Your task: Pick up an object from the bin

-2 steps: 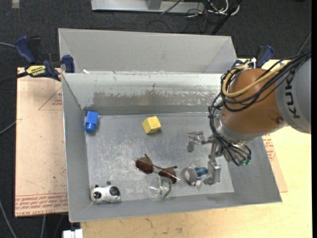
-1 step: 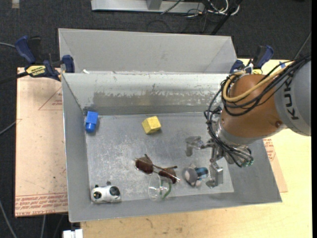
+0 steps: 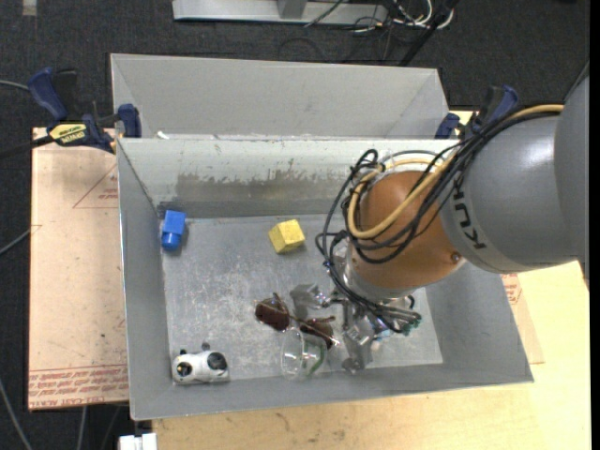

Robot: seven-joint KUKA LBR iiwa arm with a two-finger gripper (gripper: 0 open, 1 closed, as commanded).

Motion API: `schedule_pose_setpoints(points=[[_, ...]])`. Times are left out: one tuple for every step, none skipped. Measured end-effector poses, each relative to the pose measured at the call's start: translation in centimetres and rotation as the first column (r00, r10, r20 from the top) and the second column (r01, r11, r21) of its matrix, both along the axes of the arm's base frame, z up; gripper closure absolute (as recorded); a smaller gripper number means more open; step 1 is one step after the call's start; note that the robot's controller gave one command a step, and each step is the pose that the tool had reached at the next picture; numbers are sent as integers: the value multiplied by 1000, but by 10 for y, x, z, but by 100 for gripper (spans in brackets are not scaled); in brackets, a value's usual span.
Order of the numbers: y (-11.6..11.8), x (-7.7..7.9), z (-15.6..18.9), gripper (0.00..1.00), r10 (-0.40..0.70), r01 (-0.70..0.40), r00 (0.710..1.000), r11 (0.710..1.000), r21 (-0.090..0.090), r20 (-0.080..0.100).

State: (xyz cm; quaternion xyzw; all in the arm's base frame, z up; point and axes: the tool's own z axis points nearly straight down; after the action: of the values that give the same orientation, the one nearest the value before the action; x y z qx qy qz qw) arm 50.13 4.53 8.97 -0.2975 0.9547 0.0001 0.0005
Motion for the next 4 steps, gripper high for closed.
schedule_pose_setpoints(points=[[-101, -14, -17, 100, 286, -286, 958, 958, -2, 4], [-99, -14, -18, 100, 290, -290, 957, 957, -2, 3], [-98, -14, -18, 100, 290, -290, 957, 957, -2, 2], [-98, -16, -12, 100, 289, -289, 957, 957, 1, -4]])
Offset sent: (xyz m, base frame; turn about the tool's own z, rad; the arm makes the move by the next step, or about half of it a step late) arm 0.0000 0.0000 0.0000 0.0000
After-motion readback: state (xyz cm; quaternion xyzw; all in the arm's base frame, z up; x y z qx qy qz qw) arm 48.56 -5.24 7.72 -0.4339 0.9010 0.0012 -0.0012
